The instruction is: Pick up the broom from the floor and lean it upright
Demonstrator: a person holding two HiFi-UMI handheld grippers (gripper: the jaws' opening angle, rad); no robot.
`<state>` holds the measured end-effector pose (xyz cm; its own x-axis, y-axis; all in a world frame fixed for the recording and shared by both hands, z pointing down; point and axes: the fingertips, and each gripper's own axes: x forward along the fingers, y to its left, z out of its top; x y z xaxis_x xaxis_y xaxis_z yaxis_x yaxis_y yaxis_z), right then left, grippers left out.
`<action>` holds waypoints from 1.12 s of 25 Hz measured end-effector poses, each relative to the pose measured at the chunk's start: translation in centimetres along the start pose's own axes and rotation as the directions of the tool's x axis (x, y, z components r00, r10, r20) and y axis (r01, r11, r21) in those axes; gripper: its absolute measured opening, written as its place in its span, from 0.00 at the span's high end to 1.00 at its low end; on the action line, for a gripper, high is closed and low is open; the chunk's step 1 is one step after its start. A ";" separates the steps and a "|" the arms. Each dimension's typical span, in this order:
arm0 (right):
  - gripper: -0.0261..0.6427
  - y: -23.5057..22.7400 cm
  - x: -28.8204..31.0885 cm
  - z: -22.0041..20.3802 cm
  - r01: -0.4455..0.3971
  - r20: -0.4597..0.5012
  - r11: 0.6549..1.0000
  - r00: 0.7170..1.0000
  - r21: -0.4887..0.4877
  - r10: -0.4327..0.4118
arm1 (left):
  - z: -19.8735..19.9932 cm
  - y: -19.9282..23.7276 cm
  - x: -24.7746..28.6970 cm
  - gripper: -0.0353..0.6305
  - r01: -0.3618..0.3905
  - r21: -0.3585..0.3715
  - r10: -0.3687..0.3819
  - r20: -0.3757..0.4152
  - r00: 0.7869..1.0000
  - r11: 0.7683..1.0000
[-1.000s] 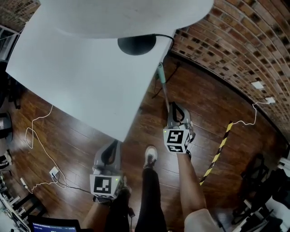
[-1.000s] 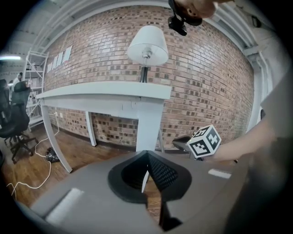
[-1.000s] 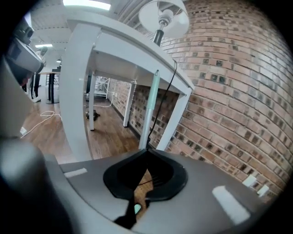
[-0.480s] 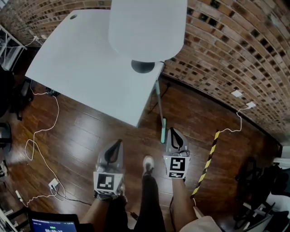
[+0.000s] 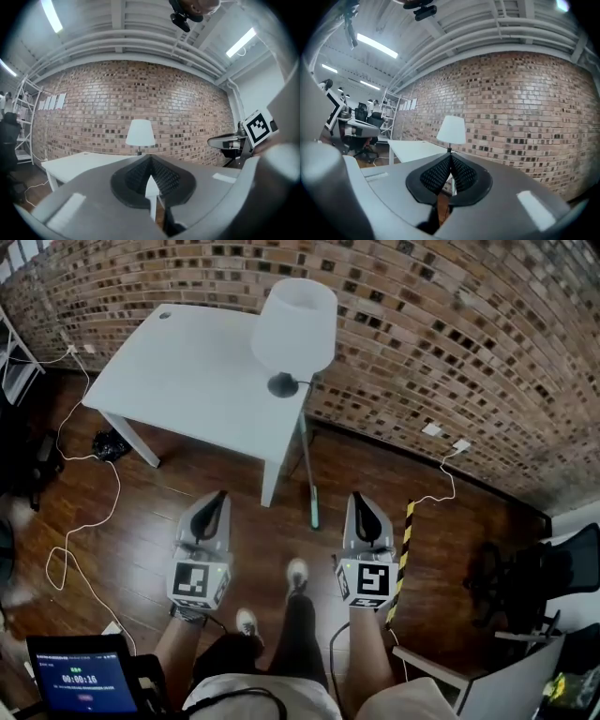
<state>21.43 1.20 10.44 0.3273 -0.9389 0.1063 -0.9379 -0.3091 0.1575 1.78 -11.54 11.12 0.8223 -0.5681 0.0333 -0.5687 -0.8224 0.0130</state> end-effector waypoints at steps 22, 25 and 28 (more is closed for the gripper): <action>0.94 -0.3 -19.1 14.6 0.052 0.159 0.996 0.985 0.074 -0.063 | 14.0 -6.2 -12.8 0.95 0.048 0.059 -0.056 0.143 0.988 0.997; 0.94 -0.1 -19.0 14.6 0.053 0.153 0.996 0.986 0.068 -0.063 | 13.7 -6.4 -12.8 0.95 0.056 0.063 -0.065 0.142 0.988 0.996; 0.94 0.0 -19.1 14.6 0.055 0.153 0.996 0.986 0.069 -0.065 | 13.5 -6.4 -13.0 0.95 0.064 0.062 -0.072 0.140 0.988 0.996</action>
<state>13.46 16.96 -5.90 0.3664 -0.9288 -0.0553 -0.9241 -0.3702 0.0950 -5.02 0.72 -2.87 0.8558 -0.5059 -0.1079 -0.5127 -0.8573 -0.0472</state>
